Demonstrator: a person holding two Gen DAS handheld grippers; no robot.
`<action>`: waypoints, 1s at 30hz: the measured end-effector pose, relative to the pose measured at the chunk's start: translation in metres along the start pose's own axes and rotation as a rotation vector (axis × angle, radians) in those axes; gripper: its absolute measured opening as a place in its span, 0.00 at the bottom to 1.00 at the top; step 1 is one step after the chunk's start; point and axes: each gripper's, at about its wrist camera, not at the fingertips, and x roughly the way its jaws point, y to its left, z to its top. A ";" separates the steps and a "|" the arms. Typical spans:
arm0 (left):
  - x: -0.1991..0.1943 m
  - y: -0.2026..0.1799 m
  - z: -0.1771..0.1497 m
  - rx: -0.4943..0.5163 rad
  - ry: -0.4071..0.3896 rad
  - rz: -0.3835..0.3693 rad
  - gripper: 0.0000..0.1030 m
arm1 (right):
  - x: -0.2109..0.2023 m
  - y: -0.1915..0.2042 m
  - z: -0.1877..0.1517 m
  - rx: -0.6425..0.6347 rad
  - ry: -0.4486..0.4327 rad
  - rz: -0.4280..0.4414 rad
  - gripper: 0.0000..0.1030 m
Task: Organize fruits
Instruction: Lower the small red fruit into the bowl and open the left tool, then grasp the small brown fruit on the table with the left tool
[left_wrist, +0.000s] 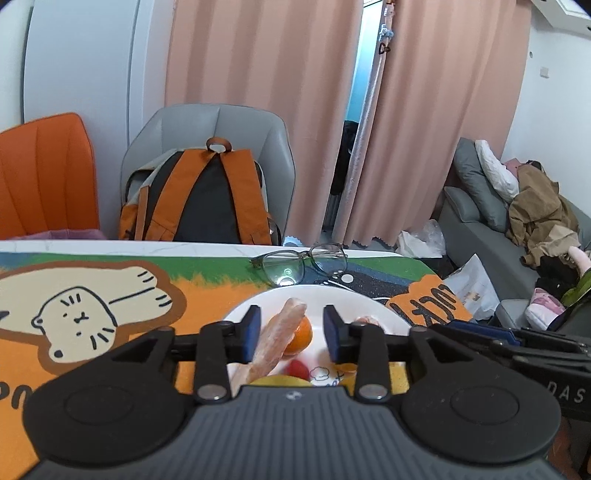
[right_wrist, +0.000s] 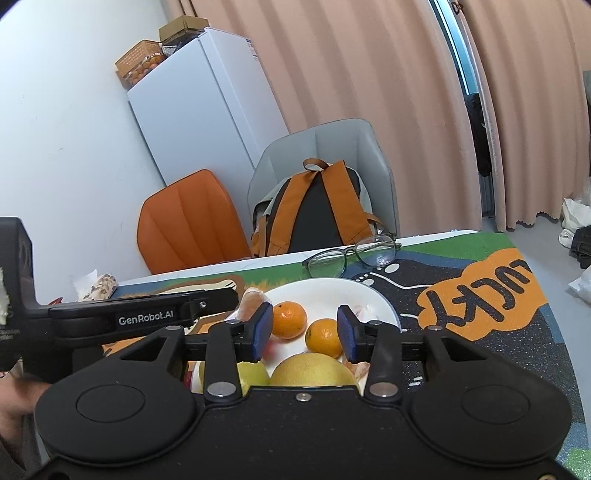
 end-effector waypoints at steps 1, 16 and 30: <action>0.000 0.002 -0.001 -0.006 0.000 0.002 0.43 | 0.000 0.002 0.000 -0.006 0.002 0.006 0.41; -0.042 0.054 -0.016 -0.060 -0.003 0.123 0.70 | -0.004 0.027 -0.005 -0.055 0.021 0.073 0.49; -0.070 0.086 -0.045 -0.127 0.018 0.188 0.74 | -0.003 0.055 -0.015 -0.110 0.048 0.129 0.55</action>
